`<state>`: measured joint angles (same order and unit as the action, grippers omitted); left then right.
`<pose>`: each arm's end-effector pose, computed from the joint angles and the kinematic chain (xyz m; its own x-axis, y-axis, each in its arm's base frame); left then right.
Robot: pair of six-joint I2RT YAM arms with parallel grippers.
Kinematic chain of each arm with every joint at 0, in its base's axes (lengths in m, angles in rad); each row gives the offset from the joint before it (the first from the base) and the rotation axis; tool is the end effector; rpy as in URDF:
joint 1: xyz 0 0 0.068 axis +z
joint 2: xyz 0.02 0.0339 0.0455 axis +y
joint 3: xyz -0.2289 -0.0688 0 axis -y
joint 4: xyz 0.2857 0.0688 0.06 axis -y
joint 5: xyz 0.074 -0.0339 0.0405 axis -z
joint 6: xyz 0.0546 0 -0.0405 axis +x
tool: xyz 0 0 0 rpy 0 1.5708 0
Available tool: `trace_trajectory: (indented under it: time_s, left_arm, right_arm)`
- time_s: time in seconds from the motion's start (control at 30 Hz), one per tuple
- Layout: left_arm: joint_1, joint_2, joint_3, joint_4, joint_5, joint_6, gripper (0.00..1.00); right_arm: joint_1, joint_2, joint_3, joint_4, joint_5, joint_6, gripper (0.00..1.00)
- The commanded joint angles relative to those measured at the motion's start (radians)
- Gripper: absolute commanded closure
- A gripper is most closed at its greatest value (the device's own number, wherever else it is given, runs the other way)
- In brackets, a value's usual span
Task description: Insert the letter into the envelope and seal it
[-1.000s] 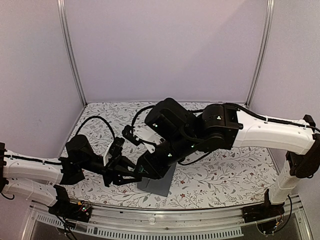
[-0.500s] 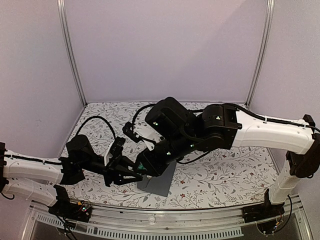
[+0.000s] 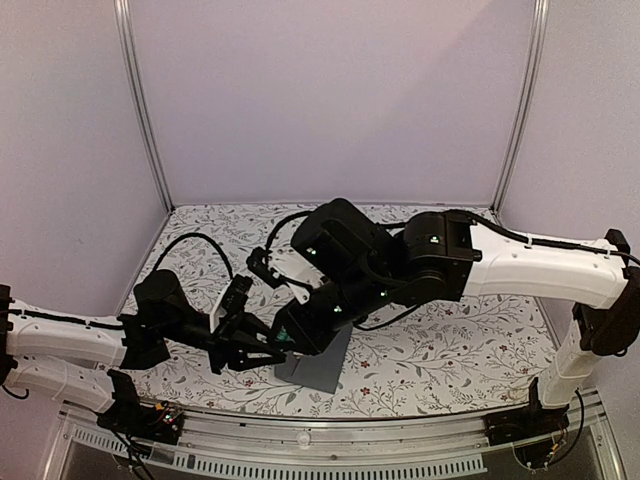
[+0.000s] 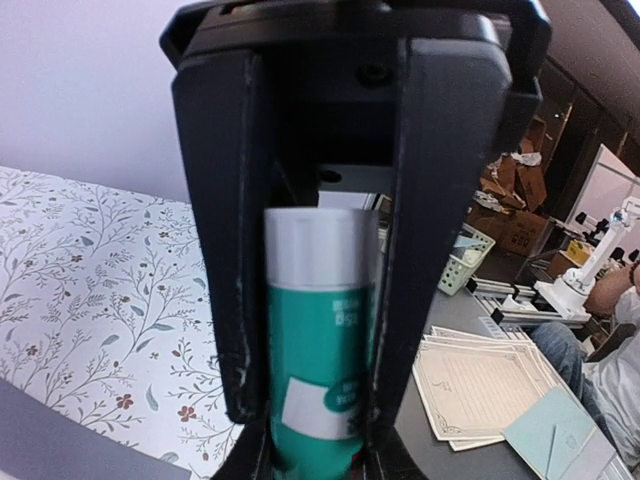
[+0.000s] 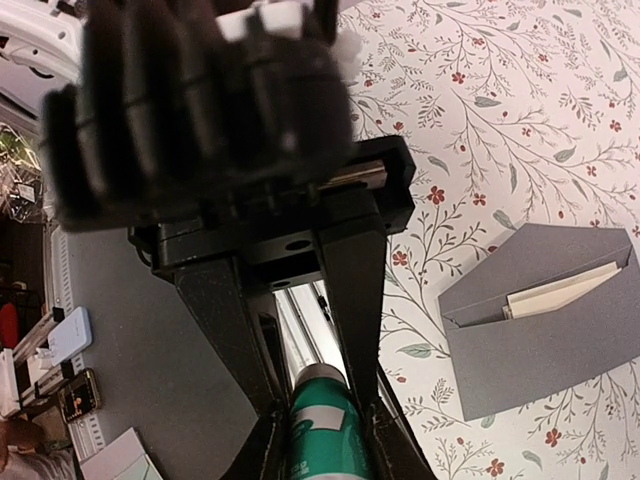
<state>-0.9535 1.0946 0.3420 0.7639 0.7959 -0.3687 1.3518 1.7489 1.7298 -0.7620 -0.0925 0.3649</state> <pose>0.1284 -0.2483 0.1667 -0.3486 0.0554 -0.9356 0.9203 -0.1690 -0.3528 0.0903 0.4291 0.3029 -0.4948 -0.5877 -0.6402 -0.8667 0.3875 0.3142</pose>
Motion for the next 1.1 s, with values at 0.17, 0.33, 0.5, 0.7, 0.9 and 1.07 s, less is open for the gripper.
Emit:
trace_trajectory:
  time_s: [0.17, 0.33, 0.5, 0.7, 0.9, 1.07]
  left_arm:
    - [0.0, -0.018, 0.019, 0.02, -0.036, 0.011, 1.0]
    - [0.0, -0.021, 0.02, -0.001, -0.073, 0.016, 0.96]
    - [0.001, -0.022, 0.03, -0.039, -0.106, 0.025, 0.55]
    - [0.004, -0.021, 0.039, -0.086, -0.168, 0.038, 0.42]
    - [0.016, -0.016, 0.065, -0.185, -0.33, 0.034, 0.52]
    - [0.039, 0.076, 0.134, -0.317, -0.51, 0.003, 0.74]
  right_arm:
    - [-0.005, -0.025, -0.04, 0.001, -0.036, 0.004, 1.0]
    - [-0.005, -0.031, -0.077, 0.018, -0.005, 0.02, 1.0]
    - [-0.031, -0.063, -0.114, 0.025, 0.079, 0.036, 1.0]
    - [-0.109, -0.144, -0.205, 0.061, 0.179, 0.039, 1.0]
    - [-0.166, -0.188, -0.283, 0.094, 0.273, 0.037, 1.0]
    - [-0.182, -0.184, -0.334, 0.131, 0.354, 0.049, 1.0]
